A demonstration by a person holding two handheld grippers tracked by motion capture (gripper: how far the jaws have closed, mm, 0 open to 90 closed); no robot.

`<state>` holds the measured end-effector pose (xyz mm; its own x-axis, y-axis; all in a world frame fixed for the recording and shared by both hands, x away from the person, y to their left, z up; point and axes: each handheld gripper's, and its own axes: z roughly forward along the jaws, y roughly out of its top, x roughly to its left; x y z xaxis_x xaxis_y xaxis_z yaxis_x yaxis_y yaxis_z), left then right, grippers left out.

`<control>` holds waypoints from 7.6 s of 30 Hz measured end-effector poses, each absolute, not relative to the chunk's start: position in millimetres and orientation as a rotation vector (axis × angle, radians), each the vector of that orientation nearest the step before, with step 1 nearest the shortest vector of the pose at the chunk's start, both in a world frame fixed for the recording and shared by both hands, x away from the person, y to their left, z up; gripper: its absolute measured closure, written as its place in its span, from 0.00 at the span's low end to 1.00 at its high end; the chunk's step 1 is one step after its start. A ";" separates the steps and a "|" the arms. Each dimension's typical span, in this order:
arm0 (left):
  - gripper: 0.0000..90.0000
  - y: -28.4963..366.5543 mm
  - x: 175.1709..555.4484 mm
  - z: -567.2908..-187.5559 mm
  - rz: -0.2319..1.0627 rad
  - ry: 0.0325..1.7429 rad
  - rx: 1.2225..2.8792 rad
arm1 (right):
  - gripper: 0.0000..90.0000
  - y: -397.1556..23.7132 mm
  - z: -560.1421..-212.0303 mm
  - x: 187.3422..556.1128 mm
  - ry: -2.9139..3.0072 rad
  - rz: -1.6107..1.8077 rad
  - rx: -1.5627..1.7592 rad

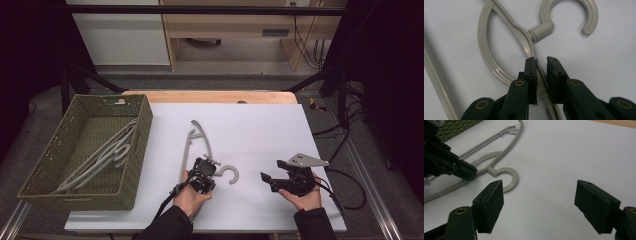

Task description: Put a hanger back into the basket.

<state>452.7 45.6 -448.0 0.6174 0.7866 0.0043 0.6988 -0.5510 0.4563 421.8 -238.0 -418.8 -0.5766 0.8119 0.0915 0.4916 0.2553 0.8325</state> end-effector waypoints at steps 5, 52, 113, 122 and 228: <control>0.88 51.8 446.3 -448.5 0.307 1.131 2.432 | 0.26 -238.2 -419.1 422.5 2.175 1.245 1.197; 0.92 69.6 455.4 -452.0 0.192 1.075 2.498 | 0.27 -236.7 -419.2 422.4 2.192 1.237 1.195; 0.92 311.2 426.0 -252.5 0.552 0.973 1.964 | 0.27 -245.6 -417.3 421.8 2.169 1.242 1.222; 0.92 358.4 440.5 -282.0 0.567 1.064 1.904 | 0.27 -245.0 -418.0 422.3 2.173 1.235 1.221; 0.97 390.2 470.0 -366.4 0.468 1.171 1.976 | 0.27 -244.6 -418.6 421.8 2.181 1.234 1.208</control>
<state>470.0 390.2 -366.4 0.5086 0.8581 -0.0712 0.5722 -0.2750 0.7726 421.8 -244.6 -418.6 -0.5706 0.8155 0.0971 0.5031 0.2537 0.8262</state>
